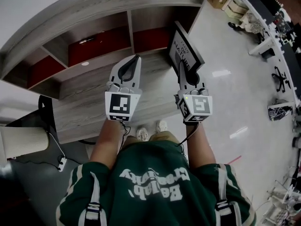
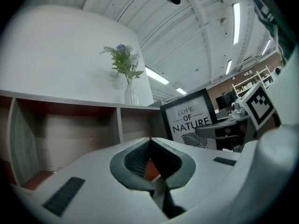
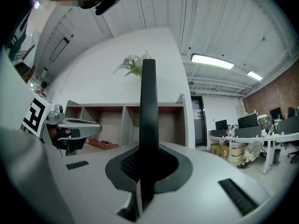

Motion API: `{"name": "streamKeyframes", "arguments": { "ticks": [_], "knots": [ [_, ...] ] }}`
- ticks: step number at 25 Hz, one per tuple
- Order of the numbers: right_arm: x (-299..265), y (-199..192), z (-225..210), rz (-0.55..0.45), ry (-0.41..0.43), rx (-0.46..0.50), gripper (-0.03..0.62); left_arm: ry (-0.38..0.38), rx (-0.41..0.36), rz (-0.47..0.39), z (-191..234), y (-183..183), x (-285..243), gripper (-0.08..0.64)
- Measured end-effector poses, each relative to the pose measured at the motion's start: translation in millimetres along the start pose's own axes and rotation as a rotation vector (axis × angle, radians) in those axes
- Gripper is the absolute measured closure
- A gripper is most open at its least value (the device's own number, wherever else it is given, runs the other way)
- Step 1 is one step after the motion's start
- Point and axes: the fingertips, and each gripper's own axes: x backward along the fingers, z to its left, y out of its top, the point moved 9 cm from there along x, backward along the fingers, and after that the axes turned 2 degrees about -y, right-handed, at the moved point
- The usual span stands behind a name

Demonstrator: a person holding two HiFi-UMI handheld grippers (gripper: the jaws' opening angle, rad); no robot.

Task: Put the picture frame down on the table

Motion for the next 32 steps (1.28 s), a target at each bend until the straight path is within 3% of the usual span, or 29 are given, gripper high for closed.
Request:
{"name": "streamKeyframes", "arguments": {
  "ticks": [18, 28, 32],
  "knots": [
    [-140.5, -48.3, -67.1, 0.07, 0.097, -0.023, 0.554, 0.075, 0.029, 0.048, 17.6, -39.2, -122.3, 0.541],
    [-184.3, -81.0, -84.1, 0.091, 0.14, -0.035, 0.554, 0.114, 0.044, 0.07, 21.4, -66.2, -158.4, 0.541],
    [-206.7, -75.7, -92.2, 0.091, 0.153, -0.042, 0.554, 0.126, 0.052, 0.075, 33.0, -59.4, -177.4, 0.541]
  ]
}}
